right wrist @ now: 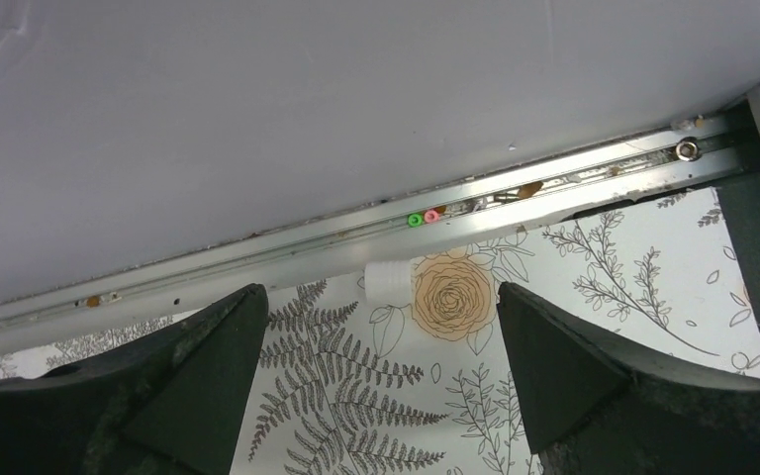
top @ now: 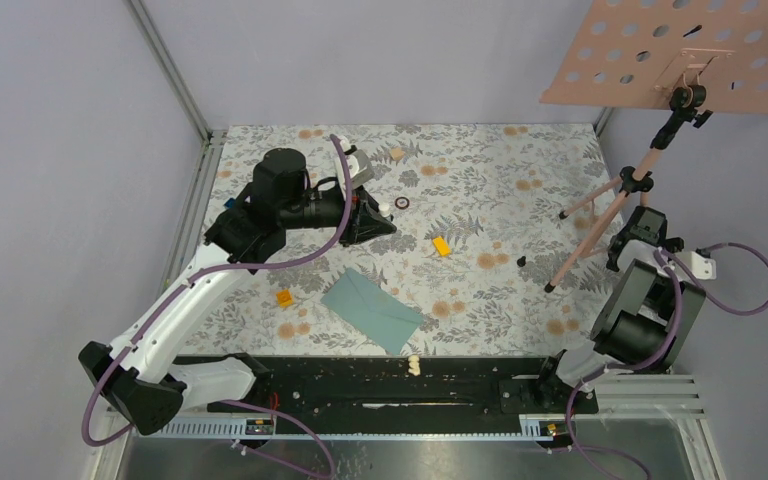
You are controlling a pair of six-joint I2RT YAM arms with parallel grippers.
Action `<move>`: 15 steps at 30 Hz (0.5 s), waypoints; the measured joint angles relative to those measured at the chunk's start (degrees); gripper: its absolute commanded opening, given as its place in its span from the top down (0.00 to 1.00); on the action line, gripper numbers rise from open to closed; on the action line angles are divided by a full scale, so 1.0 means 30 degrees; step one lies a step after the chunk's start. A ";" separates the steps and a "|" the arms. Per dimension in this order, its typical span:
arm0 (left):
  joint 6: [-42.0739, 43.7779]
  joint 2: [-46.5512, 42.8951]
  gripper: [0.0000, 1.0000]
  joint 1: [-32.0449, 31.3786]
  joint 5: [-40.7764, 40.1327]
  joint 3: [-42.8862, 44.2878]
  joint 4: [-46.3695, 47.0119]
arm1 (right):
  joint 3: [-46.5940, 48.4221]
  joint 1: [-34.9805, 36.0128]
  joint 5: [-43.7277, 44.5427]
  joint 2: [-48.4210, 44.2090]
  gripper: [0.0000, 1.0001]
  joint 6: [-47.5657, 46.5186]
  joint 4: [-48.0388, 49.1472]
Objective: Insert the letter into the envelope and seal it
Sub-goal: Pick up the solid glue cap from the center of the board.
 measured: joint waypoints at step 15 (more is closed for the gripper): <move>0.0000 0.0794 1.00 0.0000 0.0000 0.0066 -0.0007 | 0.3169 -0.0044 0.0692 0.1647 0.06 0.3169 -0.5748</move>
